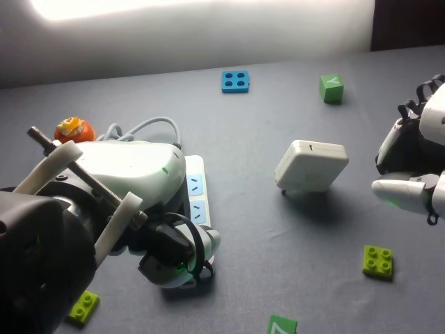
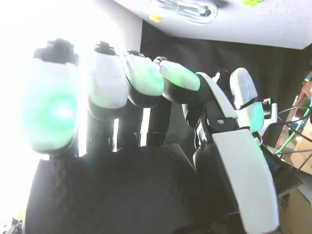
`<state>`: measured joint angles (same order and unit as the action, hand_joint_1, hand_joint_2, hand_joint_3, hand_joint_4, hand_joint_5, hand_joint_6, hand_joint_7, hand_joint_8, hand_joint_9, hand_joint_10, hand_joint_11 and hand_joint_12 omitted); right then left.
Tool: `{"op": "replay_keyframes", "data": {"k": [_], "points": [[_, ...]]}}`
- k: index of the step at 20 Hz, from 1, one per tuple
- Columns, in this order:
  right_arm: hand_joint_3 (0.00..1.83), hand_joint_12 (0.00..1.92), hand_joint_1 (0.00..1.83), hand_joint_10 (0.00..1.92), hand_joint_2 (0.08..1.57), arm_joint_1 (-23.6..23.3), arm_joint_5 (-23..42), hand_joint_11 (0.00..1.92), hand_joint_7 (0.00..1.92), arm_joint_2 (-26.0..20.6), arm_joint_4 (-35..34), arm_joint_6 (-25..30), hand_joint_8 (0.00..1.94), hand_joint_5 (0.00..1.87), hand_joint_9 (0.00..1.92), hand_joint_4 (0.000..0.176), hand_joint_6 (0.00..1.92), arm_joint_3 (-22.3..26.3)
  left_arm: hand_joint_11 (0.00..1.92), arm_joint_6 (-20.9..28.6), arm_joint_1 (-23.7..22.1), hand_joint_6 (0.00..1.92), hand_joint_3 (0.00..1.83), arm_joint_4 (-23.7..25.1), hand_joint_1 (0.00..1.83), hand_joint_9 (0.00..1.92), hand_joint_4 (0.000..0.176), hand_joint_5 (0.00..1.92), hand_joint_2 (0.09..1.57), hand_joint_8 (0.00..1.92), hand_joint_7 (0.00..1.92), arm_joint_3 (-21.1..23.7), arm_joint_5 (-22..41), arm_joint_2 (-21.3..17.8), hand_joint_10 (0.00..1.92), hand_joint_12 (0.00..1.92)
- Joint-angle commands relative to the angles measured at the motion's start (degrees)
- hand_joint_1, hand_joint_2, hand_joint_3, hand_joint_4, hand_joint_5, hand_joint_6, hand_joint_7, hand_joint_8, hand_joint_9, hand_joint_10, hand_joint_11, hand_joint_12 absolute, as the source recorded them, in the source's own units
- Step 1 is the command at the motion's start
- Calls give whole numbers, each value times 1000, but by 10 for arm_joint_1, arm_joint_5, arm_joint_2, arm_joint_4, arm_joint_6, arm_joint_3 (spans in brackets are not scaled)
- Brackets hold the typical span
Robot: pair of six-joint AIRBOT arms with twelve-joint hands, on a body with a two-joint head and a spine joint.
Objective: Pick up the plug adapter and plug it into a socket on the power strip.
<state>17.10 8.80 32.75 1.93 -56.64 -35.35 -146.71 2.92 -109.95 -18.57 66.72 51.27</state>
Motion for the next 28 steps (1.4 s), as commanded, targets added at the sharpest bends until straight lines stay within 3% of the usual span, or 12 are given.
{"op": "replay_keyframes", "data": {"k": [1,3,10,11,15,17,19,23,25,28], "points": [[111,461,167,71,1049,-3,64,0,176,-1,-3,0,57,159,149,0,60,-2,0,1,-7,58,109,45,0,99,0,114,1162,54,97,2,2,-3,63,384],[8,493,183,5,1101,-1,64,0,218,1,-3,-2,1,202,194,0,1,-2,0,1,-6,4,7,45,0,111,0,125,1218,3,104,2,2,-3,6,305],[2,472,256,3,1121,1,68,0,215,11,-11,-3,3,203,192,0,4,-14,0,1,5,0,0,44,0,82,0,96,1207,1,77,10,-1,-4,0,249],[1,540,218,5,1122,-1,68,0,225,15,-11,-4,3,205,209,0,2,-21,0,1,7,1,0,44,0,104,0,112,1207,1,95,12,-1,-4,2,294],[0,577,646,1,1135,-20,16,0,222,53,-61,-3,1,211,208,0,2,-79,0,17,33,2,2,45,0,98,0,109,1213,1,92,32,9,-3,1,287],[0,645,741,7,1132,-34,-22,0,249,80,-94,-3,6,229,238,0,5,-110,0,29,47,1,1,45,0,107,0,114,1214,3,104,44,25,-3,2,327],[0,559,842,3,1112,-45,-51,0,225,107,-102,-3,3,195,220,0,1,-135,0,30,53,2,3,45,0,93,0,101,1225,3,85,53,48,4,2,277],[0,564,987,3,1095,-48,-78,0,230,162,-102,22,5,212,221,0,9,-182,0,55,53,2,0,45,0,99,0,114,1222,3,100,60,117,56,2,306],[6,530,1018,2,1127,-48,-86,0,232,200,-102,55,4,260,210,0,19,-221,0,72,53,0,1,45,0,88,0,99,1225,0,84,59,159,97,1,271],[5,500,1032,2,1138,-53,-85,0,207,230,-102,59,1,229,197,0,0,-249,0,97,58,1,0,45,0,81,0,94,1221,2,77,54,199,144,0,253]]}}
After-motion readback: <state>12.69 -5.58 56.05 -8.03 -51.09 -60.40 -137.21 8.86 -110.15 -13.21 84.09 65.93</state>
